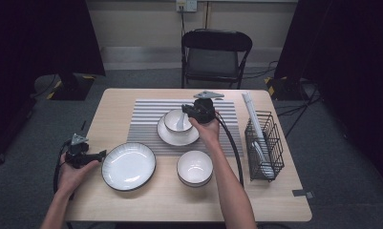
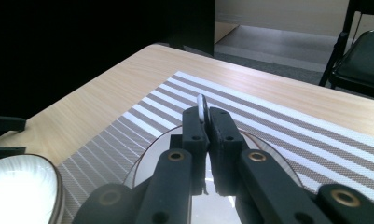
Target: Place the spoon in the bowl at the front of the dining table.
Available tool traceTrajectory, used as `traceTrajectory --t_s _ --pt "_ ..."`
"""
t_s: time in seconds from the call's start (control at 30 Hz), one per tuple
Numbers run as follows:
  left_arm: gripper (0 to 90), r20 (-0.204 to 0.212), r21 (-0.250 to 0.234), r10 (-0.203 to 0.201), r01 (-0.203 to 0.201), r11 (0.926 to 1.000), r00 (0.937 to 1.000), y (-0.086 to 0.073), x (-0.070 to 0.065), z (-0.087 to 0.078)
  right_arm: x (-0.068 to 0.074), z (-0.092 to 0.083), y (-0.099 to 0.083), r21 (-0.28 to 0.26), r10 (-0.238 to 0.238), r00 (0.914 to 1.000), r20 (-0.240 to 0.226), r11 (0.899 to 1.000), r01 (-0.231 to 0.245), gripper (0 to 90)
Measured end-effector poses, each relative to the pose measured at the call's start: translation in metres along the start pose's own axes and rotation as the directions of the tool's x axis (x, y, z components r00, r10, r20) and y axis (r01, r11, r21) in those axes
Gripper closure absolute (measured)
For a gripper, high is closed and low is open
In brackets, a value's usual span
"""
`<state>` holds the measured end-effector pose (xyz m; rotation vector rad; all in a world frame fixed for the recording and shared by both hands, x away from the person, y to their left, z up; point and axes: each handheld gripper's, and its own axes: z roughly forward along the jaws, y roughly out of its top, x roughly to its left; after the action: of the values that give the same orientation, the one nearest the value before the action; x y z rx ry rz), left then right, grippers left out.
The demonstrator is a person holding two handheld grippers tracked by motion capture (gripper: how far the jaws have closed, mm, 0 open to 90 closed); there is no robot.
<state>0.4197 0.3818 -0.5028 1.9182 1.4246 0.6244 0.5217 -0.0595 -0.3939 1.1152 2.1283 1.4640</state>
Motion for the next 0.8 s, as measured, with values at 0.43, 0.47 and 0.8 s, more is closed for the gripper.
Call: traceTrajectory --t_s 0.43,0.47,0.8 --pt "17.3 0.000 0.000 0.000 0.000 1.0000 1.0000 0.000 0.000 0.000 0.012 -0.004 -0.007 -0.013 -0.024 0.9994 -0.026 1.000 0.023 85.2" --pt "17.4 0.000 0.000 0.000 0.000 1.0000 1.0000 0.000 0.000 0.000 0.013 -0.004 -0.008 -0.015 -0.027 0.9991 -0.032 1.000 0.027 85.0" --pt "17.3 0.000 0.000 0.000 0.000 1.0000 1.0000 0.000 0.000 0.000 0.018 -0.004 -0.008 -0.007 -0.023 0.9982 -0.056 1.000 0.023 82.1"
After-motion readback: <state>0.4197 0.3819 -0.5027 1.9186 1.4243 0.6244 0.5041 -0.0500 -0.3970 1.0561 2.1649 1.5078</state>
